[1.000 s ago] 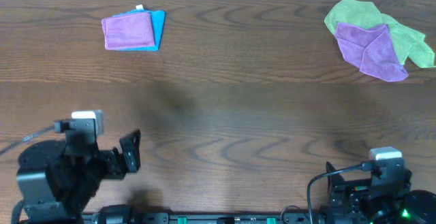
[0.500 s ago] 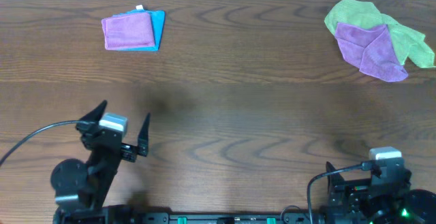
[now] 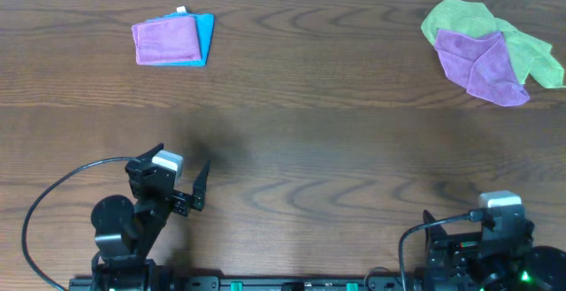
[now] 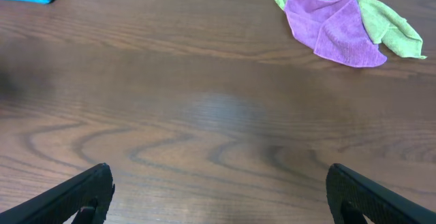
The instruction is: Fold the cloth
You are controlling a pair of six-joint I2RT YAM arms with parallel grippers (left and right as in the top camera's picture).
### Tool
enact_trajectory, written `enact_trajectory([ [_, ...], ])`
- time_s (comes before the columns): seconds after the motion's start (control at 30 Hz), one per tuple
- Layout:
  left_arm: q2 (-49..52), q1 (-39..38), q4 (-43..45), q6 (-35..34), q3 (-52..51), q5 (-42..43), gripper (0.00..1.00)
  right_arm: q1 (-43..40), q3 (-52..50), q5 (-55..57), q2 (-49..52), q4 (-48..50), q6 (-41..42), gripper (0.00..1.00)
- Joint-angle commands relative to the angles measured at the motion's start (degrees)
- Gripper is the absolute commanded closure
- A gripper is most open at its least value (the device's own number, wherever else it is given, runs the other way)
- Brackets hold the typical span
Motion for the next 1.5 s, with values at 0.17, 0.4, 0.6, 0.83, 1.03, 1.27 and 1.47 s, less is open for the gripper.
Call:
enact_trajectory([
  [0.17,-0.68,-0.22,-0.57,-9.14,-1.92,-5.90,0.05,0.55,-0.02,0.37,-0.22,0.02,0.96,0.01],
  [0.4,-0.68,-0.22,-3.63,-8.00,-2.05,-8.90,0.05,0.55,-0.02,0.37,-0.20,0.02,0.96,0.01],
  [0.6,-1.11,1.46,-3.50,-6.56,-3.32,-11.80,0.05,0.55,-0.02,0.37,-0.20,0.02,0.96,0.01],
  [0.83,-7.52,4.35,-3.48,-19.26,-8.09,-17.94,0.04,0.55,-0.02,0.37,-0.22,0.02,0.96,0.01],
  [1.03,-8.09,4.46,-3.45,-19.85,-9.66,-23.06,0.05,0.55,-0.02,0.37,-0.22,0.02,0.96,0.01],
  [1.27,-8.13,4.46,-3.45,-19.78,-10.58,-26.73,0.05,0.55,-0.02,0.37,-0.22,0.02,0.96,0.01],
  [1.47,-8.20,4.44,-3.50,-16.81,-10.58,-27.91,0.05,0.55,-0.02,0.37,-0.20,0.02,0.96,0.01],
])
